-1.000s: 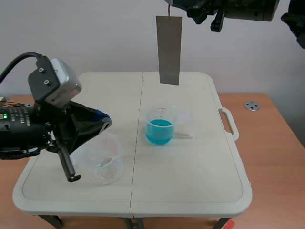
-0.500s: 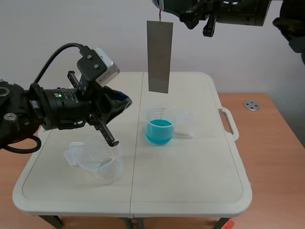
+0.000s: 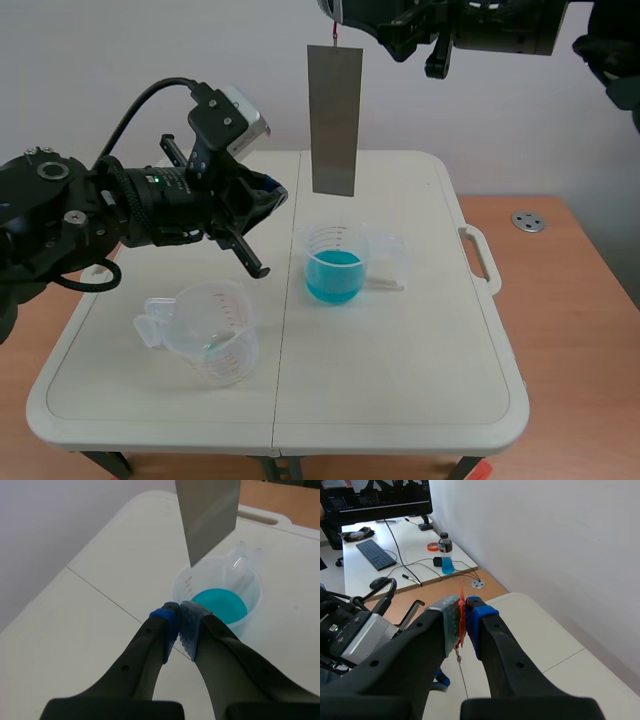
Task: Hold the metal plate by the orange handle, dip it into the blue solution, take it out and point at it, then put the plate back in the beaker on the left.
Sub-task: 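Point at the plate with the left hand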
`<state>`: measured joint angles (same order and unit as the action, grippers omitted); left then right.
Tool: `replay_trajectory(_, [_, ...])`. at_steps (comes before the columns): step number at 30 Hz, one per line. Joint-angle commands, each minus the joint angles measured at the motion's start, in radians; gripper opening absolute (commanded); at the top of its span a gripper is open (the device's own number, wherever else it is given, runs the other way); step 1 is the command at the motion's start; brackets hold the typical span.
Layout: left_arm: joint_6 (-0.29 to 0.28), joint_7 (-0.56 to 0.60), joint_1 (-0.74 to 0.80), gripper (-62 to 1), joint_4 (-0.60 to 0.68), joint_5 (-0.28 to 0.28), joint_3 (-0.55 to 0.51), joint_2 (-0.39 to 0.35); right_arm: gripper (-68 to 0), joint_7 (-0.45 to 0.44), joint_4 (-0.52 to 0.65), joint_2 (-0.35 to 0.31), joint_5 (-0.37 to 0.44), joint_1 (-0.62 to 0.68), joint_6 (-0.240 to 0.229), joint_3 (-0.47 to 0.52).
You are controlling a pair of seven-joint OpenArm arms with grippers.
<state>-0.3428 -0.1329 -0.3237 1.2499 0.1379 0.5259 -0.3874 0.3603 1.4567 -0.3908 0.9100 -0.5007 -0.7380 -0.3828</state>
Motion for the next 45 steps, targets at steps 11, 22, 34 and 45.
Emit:
replay_trajectory(11, [-0.043, 0.017, -0.012, -59.4, 0.019, 0.006, -0.008, 0.01, -66.2, -0.007, 0.016, -0.005, 0.022, -0.026, -0.008, 0.002])
replay_trajectory(22, [-0.043, 0.016, -0.011, -59.4, 0.019, 0.006, -0.008, 0.01, -66.2, -0.007, 0.016, -0.005, 0.026, -0.026, -0.008, 0.002])
replay_trajectory(34, [0.046, 0.04, 0.033, -59.4, 0.047, 0.007, -0.018, -0.066, -66.2, -0.006, 0.016, -0.005, 0.04, -0.026, -0.008, 0.002])
replay_trajectory(45, [0.21, 0.131, 0.392, -59.4, 0.238, 0.094, -0.218, -0.399, -66.2, -0.003, 0.016, -0.005, 0.041, -0.026, -0.008, 0.002])
